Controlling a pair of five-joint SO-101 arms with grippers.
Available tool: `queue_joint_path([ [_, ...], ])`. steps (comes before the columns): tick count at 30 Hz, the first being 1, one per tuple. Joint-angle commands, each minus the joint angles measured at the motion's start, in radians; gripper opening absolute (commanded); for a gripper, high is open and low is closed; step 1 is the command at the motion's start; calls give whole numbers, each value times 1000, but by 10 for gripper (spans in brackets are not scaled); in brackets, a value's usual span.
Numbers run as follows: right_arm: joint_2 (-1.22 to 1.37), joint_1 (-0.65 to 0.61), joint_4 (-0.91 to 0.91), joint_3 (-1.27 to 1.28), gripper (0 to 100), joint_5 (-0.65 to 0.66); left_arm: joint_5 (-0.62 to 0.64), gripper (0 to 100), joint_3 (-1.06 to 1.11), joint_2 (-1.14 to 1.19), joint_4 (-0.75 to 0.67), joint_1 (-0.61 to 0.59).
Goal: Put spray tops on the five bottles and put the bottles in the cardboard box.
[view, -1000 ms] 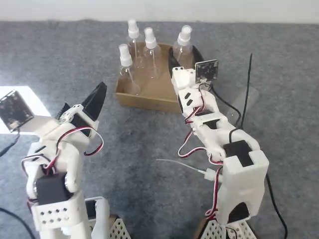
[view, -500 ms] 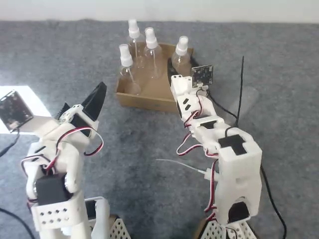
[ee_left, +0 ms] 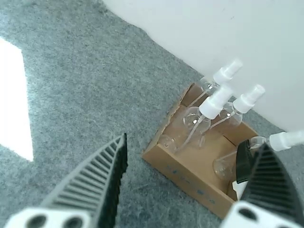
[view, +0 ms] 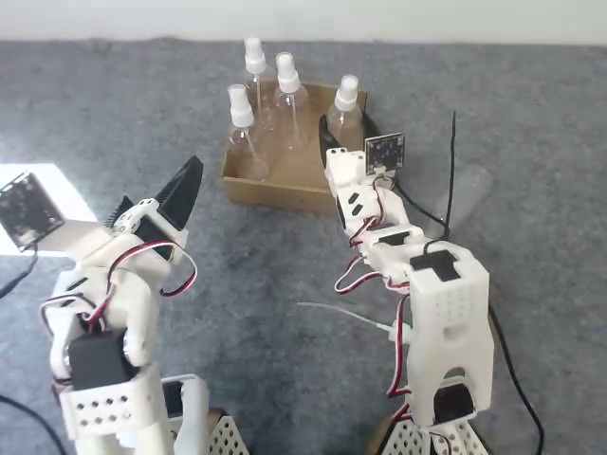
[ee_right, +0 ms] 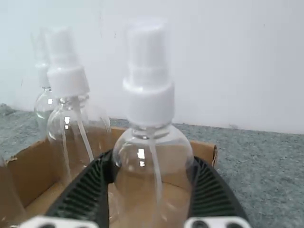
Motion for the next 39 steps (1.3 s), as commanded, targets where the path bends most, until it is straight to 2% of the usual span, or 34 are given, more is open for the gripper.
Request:
queue_joint_path([
  [1,-10,-10,-42,-52,6,55,3,383,-7,-12,-21,-6],
  [6,-4,-10,-42,-52,7,107,3,383,-7,-12,-21,-6],
  [22,-4,-5,-42,-57,9,104,3,383,-7,-12,-21,-6],
  [24,-8,-4,-42,-52,55,104,3,383,-7,-12,-21,-6],
  [29,-12,-7,-35,-26,250,107,3,383,-7,-12,-21,-6],
  [39,-61,-8,-42,18,251,103,3,383,-7,-12,-21,-6],
])
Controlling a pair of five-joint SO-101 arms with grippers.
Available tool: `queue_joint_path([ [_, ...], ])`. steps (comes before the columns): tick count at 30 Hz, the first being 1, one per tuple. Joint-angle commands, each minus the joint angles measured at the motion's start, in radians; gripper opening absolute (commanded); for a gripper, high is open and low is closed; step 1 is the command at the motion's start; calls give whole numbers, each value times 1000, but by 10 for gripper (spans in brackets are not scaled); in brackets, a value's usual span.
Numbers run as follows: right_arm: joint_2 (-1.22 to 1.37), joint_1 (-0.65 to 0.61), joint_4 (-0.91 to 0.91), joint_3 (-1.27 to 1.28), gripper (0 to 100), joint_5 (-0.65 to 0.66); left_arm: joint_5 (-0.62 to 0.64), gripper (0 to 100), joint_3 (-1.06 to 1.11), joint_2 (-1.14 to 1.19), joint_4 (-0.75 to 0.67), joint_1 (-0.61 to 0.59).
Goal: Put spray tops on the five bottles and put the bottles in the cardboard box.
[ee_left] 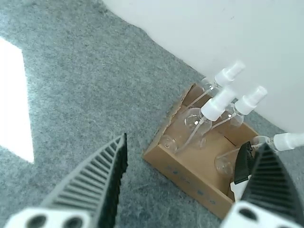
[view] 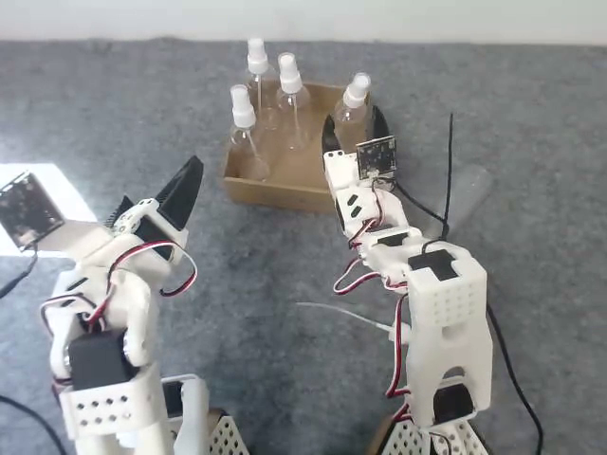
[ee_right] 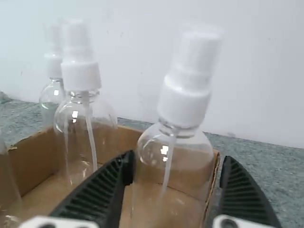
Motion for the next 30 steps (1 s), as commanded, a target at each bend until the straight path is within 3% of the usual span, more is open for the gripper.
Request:
queue_joint_path([
  [1,-87,-2,-19,29,251,11,3,383,-7,-12,-21,-6],
  [23,-142,-21,-10,63,254,28,3,383,-7,-12,-23,-6],
  [30,-142,-38,64,61,348,66,3,383,-7,-12,-25,-6],
])
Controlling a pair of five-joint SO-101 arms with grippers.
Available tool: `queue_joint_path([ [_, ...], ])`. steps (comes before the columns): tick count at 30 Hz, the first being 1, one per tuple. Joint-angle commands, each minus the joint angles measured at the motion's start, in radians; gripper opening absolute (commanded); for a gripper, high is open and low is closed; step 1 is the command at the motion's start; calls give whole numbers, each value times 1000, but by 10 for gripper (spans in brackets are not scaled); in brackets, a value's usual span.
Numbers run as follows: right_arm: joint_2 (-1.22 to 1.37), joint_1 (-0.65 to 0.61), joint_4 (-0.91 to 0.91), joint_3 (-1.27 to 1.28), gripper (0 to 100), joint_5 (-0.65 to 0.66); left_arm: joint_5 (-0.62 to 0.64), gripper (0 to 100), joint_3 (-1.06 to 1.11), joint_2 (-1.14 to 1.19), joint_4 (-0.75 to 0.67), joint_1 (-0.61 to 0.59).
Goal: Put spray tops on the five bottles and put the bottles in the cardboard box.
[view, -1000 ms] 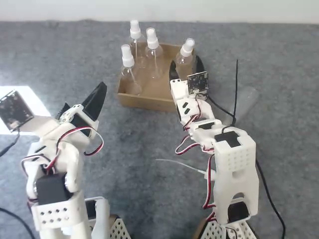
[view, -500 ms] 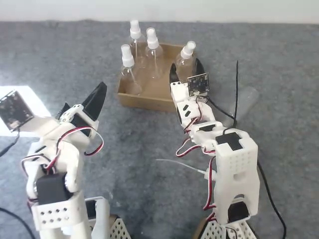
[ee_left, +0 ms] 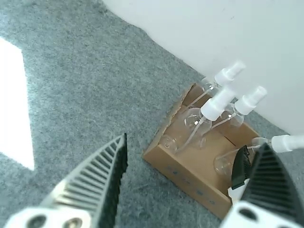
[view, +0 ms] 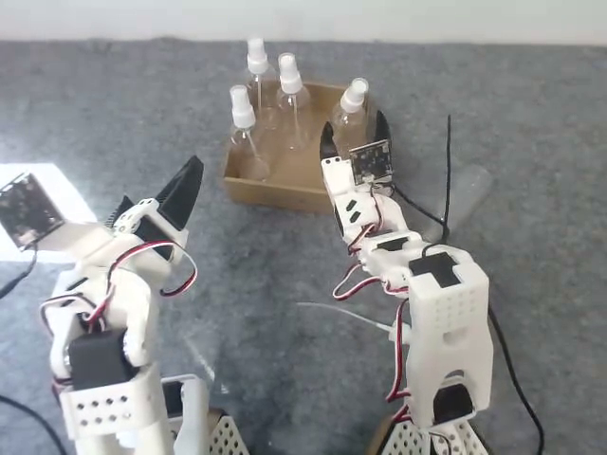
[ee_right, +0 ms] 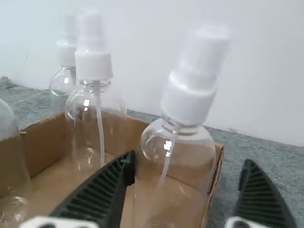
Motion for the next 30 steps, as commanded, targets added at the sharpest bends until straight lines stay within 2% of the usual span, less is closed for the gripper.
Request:
queue_joint_path([
  [1,-93,-22,47,-12,348,18,3,383,-7,-12,-25,-6],
  [23,-205,-54,47,109,348,14,3,383,-7,-12,-26,-6],
  [30,-380,-58,54,272,348,14,3,383,-7,-12,-26,-6],
])
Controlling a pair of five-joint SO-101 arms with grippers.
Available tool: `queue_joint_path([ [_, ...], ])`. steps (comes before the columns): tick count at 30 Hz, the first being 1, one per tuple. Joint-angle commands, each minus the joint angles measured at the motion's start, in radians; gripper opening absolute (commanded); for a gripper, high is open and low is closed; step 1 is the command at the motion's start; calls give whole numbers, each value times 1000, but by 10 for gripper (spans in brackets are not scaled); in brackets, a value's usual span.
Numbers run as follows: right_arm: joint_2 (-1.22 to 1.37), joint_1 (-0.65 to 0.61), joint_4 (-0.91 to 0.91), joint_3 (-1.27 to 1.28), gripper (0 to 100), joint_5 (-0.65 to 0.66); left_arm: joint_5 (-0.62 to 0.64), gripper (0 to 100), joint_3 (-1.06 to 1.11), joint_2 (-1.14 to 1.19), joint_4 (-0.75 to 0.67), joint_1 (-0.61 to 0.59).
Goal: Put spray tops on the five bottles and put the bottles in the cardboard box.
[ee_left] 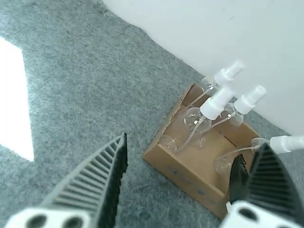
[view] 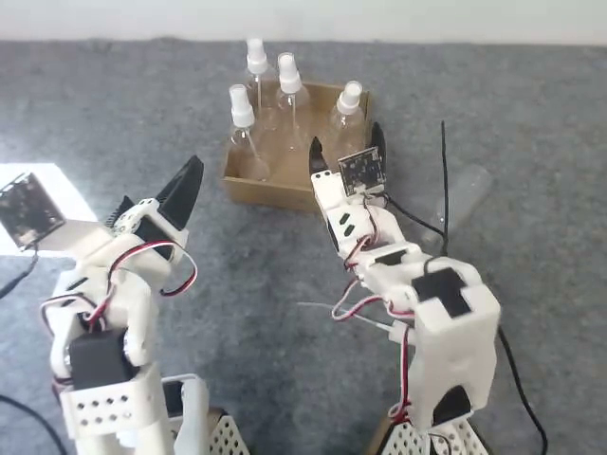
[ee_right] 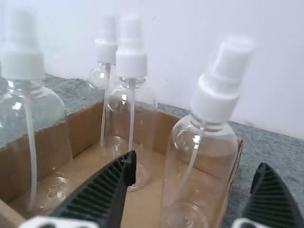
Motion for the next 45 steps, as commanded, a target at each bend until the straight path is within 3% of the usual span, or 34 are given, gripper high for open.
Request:
queue_joint_path([
  [1,-197,-4,7,81,347,9,3,383,-7,-12,-26,-6],
  [7,-328,-15,8,190,317,9,3,383,-7,-12,-26,-6],
  [14,-453,-19,7,259,81,9,3,383,-7,-12,-25,-6],
  [21,-650,-19,30,379,58,17,3,383,-7,-12,-23,-6],
  [24,-769,-19,186,417,58,17,3,383,-7,-12,-21,-6],
  [36,-1458,47,1202,422,58,17,3,383,-7,-12,-21,-6],
  [41,-1638,94,1423,423,61,18,3,383,-7,-12,-21,-6],
  [45,-1639,163,1529,400,63,35,3,383,-7,-12,-21,-6],
])
